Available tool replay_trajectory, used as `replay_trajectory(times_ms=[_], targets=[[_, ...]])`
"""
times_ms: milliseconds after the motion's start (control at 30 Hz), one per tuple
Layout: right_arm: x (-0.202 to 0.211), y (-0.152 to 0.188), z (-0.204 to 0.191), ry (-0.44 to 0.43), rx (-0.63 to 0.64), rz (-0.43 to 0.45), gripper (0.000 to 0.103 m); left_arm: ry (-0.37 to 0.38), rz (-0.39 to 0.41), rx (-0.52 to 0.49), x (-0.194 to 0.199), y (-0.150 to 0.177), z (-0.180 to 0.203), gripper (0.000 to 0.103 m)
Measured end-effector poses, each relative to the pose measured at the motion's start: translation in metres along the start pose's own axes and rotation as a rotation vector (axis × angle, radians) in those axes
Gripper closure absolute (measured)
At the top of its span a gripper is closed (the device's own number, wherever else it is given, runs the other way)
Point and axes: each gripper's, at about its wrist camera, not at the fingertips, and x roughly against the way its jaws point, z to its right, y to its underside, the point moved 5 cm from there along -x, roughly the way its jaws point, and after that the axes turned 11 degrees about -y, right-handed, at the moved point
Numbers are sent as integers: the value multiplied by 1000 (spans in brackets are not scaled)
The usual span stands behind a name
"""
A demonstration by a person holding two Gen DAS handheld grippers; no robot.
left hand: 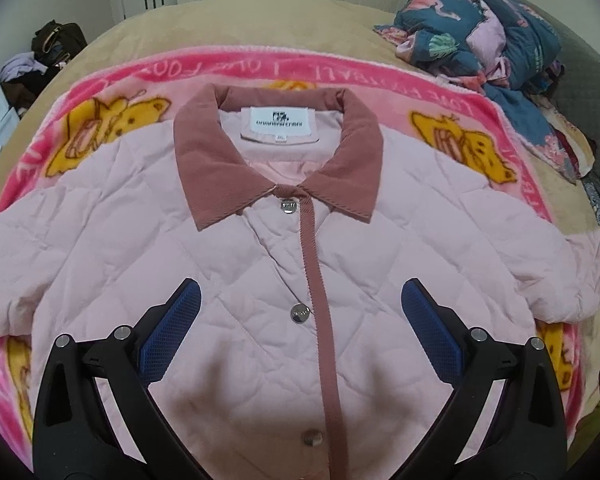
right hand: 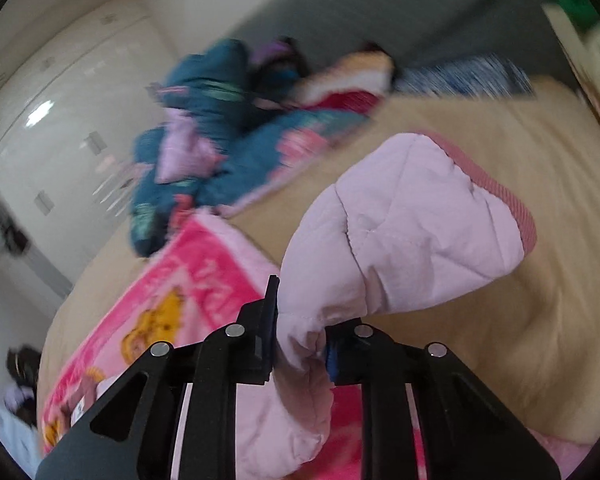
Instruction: Fold large clothes
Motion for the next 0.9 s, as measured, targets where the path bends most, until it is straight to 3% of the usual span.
replay_trajectory(times_ms=[500, 767, 900], targets=[[38, -16, -180, -243, 287, -12, 86, 34, 46, 98, 56, -20, -56, 9], [42, 0, -263, -344, 412, -26, 86, 97, 46, 176, 73, -30, -102, 9], [41, 15, -295, -383, 456, -42, 86, 90, 69, 177, 82, -38, -119, 9]])
